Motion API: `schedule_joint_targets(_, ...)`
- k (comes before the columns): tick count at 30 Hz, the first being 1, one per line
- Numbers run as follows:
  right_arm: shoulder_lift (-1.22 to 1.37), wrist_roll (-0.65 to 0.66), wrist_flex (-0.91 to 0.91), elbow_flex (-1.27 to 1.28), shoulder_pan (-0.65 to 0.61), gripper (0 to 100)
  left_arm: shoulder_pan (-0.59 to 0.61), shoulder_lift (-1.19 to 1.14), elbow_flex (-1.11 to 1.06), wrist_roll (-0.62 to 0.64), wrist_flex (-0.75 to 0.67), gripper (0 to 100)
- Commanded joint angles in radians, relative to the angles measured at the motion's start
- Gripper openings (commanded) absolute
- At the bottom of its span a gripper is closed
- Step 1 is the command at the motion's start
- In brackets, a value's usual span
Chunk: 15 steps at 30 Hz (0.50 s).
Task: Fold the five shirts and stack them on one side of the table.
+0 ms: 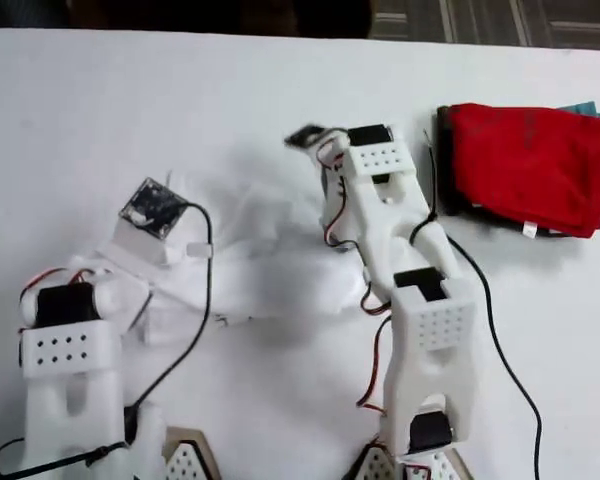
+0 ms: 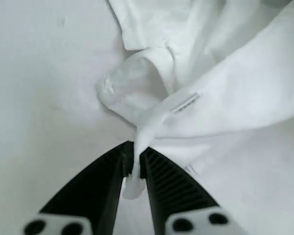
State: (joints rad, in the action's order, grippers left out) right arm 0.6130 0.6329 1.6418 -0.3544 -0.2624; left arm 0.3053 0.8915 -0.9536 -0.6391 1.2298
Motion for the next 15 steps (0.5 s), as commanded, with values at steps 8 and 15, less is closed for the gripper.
schedule_joint_targets(8,-0.191,0.19,0.09,-0.006,0.071,17.2,0.015,0.012,0.002,-0.005,-0.02,3)
schedule_joint_targets(15,-0.061,0.094,0.091,0.002,0.124,19.1,0.015,0.012,0.002,-0.003,-0.02,3)
